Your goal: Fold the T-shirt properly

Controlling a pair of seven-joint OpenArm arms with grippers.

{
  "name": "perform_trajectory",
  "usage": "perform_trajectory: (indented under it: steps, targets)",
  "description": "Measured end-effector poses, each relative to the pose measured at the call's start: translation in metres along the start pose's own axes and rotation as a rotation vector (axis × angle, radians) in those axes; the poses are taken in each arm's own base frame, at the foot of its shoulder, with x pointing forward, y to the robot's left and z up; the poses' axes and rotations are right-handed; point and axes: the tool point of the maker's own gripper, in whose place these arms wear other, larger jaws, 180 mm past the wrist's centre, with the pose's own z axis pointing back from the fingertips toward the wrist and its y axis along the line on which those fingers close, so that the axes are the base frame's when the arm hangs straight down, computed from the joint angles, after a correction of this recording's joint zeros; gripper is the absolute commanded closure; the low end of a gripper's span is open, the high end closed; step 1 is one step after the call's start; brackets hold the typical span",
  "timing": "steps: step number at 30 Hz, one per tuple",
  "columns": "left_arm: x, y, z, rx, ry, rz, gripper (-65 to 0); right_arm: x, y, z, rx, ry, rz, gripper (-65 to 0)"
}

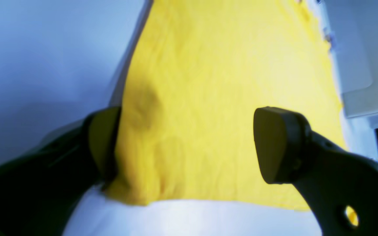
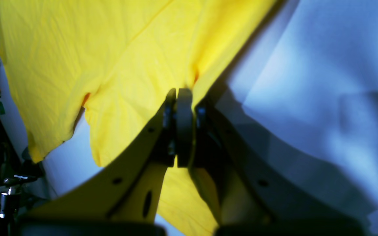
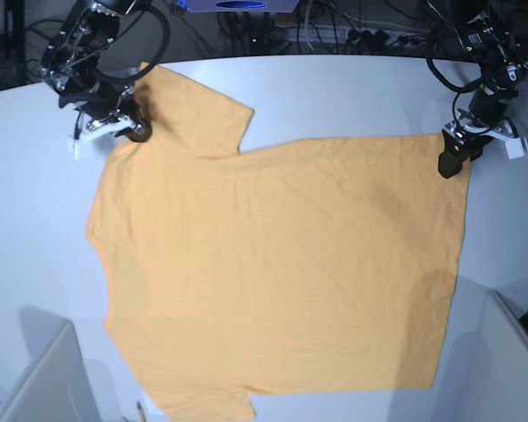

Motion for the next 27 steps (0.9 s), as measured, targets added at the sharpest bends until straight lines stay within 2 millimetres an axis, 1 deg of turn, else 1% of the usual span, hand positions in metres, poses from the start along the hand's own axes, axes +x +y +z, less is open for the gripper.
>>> perform_trajectory:
  steps: [2,3,5,7,12,13,17,21,23,27]
  targets:
    - [-0.001,-0.002,-0.002,-0.004,0.003,-0.004,-57.1,0.000,0.000,0.000,0.000,-0.001,0.000,0.0]
    - [-0.003,-0.005,-0.004,-0.012,0.012,-0.012,-53.8,0.000,0.000,0.000,0.000,-0.002,0.000,0.0]
    - [-0.013,-0.013,-0.011,-0.032,0.049,-0.025,-42.6,0.001,0.000,0.000,0.000,-0.010,-0.001,0.0]
    - [-0.022,-0.015,-0.014,-0.037,0.081,-0.024,-30.9,0.000,0.000,0.000,0.000,-0.008,-0.002,0.0]
    - [-0.034,-0.008,-0.012,-0.006,0.149,-0.041,-3.1,0.001,0.000,0.000,0.000,-0.012,-0.002,0.0]
    - [-0.035,-0.009,-0.012,-0.001,0.158,-0.055,0.0,0.001,0.000,0.000,0.000,-0.010,-0.002,0.0]
    - [-0.034,-0.011,-0.006,0.017,0.165,-0.074,0.0,0.001,0.000,0.000,0.001,-0.013,-0.001,0.0]
    - [-0.036,-0.009,0.007,0.051,0.189,-0.130,0.0,0.002,0.000,0.001,-0.002,-0.021,0.002,0.0]
    - [-0.037,-0.009,0.014,0.069,0.206,-0.165,0.0,0.001,-0.002,0.006,-0.031,-0.028,0.030,0.0]
    - [-0.039,-0.008,0.028,0.100,0.235,-0.226,0.0,-0.008,-0.013,0.024,-0.101,-0.009,0.085,0.0]
